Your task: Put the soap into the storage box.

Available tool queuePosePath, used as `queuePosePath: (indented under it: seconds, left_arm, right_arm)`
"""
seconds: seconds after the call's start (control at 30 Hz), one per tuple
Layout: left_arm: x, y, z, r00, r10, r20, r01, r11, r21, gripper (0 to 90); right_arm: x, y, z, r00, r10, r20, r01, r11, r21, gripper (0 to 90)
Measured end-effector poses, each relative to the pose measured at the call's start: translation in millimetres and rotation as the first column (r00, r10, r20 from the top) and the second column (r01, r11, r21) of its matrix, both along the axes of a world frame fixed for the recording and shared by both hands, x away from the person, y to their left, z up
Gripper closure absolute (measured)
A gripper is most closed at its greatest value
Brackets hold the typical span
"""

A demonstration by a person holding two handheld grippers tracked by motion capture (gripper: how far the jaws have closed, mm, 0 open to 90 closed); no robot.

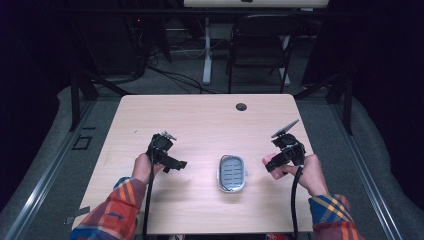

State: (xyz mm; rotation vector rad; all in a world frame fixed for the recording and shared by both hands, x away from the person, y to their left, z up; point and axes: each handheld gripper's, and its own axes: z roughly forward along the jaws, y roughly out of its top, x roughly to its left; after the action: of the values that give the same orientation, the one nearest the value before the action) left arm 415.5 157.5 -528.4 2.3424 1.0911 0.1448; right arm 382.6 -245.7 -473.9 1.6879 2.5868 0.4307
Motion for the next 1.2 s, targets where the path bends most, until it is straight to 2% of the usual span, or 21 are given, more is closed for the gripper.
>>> queuePosePath:
  seconds: [0.07, 0.13, 0.27, 0.3, 0.37, 0.97, 1.03, 1.13, 1.17, 1.2]
  left_arm:
    - [-0.2, 0.0, 0.3, 1.0000, -0.001, 0.001, 0.001, 1.0000, -0.009, 0.0]
    - [-0.1, -0.7, 0.0, 1.0000, 0.003, 0.002, -0.002, 0.9999, -0.012, 0.0]
    - [-0.2, -1.1, 0.5, 1.0000, -0.003, 0.005, 0.003, 0.9999, -0.011, 0.0]
    - [-0.1, -0.8, 0.4, 1.0000, -0.002, 0.003, 0.002, 0.9999, -0.013, 0.0]
    - [0.4, -0.2, 0.6, 1.0000, -0.005, 0.000, 0.005, 0.9997, -0.023, 0.0]
    - [0.5, -1.2, 0.8, 1.0000, -0.010, 0.000, 0.010, 0.9999, -0.012, 0.0]
    - [0.8, -0.7, 0.8, 1.0000, -0.010, 0.000, 0.010, 0.9999, -0.013, 0.0]
    - [0.7, -0.1, 0.9, 1.0000, -0.008, -0.002, 0.008, 0.9998, -0.017, 0.0]
    - [0.7, -0.1, 1.0, 1.0000, -0.008, -0.001, 0.008, 0.9998, -0.017, 0.0]
    - [0.7, -0.3, 1.0, 1.0000, -0.007, -0.001, 0.007, 0.9998, -0.017, 0.0]
  right_arm:
    - [1.2, 1.7, 2.6, 1.0000, 0.009, -0.003, -0.009, 1.000, 0.003, 36.7]
    - [0.9, 4.6, 3.3, 0.9999, -0.002, 0.013, 0.002, 1.000, 0.015, 36.7]
    - [3.1, 7.4, 7.5, 0.9997, 0.026, -0.002, -0.026, 1.000, -0.015, 36.7]
    - [2.2, 9.3, 7.1, 0.9999, 0.007, 0.013, -0.007, 1.000, -0.004, 36.7]
    - [4.4, 12.0, 13.1, 0.9994, 0.033, 0.004, -0.033, 0.999, -0.015, 36.7]
    - [13.6, 37.4, 26.3, 0.9964, 0.084, 0.016, -0.083, 0.996, -0.042, 36.8]
    - [13.9, 40.7, 26.3, 0.9968, 0.075, 0.029, -0.074, 0.997, -0.035, 36.8]
    - [15.8, 42.6, 28.3, 0.9952, 0.096, 0.015, -0.096, 0.994, -0.043, 36.9]
    - [15.7, 45.3, 28.1, 0.9960, 0.087, 0.021, -0.086, 0.995, -0.045, 37.0]
    - [17.3, 47.7, 28.8, 0.9943, 0.105, 0.015, -0.104, 0.993, -0.054, 37.0]
